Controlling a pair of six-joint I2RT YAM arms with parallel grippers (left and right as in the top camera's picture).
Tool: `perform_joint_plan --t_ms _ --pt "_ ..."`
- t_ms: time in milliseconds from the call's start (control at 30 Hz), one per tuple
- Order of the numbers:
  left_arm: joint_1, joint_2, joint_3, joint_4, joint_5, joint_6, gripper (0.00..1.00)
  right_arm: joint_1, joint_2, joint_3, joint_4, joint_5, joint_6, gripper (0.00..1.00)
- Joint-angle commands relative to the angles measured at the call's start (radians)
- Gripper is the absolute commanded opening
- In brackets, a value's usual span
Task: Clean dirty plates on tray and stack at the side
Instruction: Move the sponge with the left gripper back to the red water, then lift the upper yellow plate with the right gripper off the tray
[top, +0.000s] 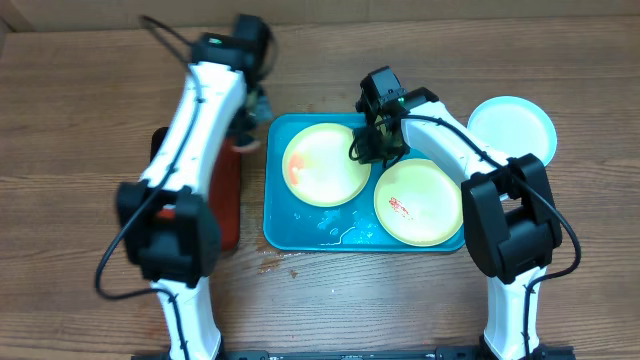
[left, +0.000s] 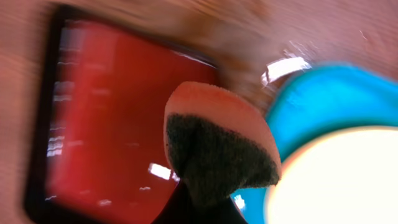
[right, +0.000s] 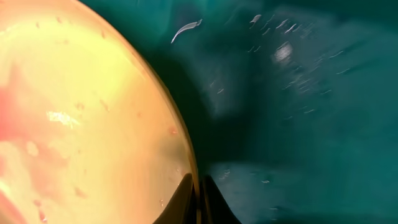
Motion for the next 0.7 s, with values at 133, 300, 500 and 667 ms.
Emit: perform_joint_plan --t_ms 133,300,500,667 --pt "0.121 -0.034 -0.014 -0.01 -0.043 -0.084 0.04 0.132 -0.155 0.11 -0.061 0.589 -0.121 0.04" --pt "0.172 -0.034 -0.094 0.049 -0.034 -0.084 0.04 0.258 -0.203 0.111 -0.064 0.978 -0.206 0.04" --pt "0.22 -0.033 -0.203 0.132 0.013 -0.082 0.04 0.407 -0.209 0.111 -0.031 1.397 -0.353 0.04" --pt "0.241 -0.033 -0.21 0.14 0.012 -0.068 0.04 0.479 -0.209 0.111 0.004 1.497 -0.551 0.04"
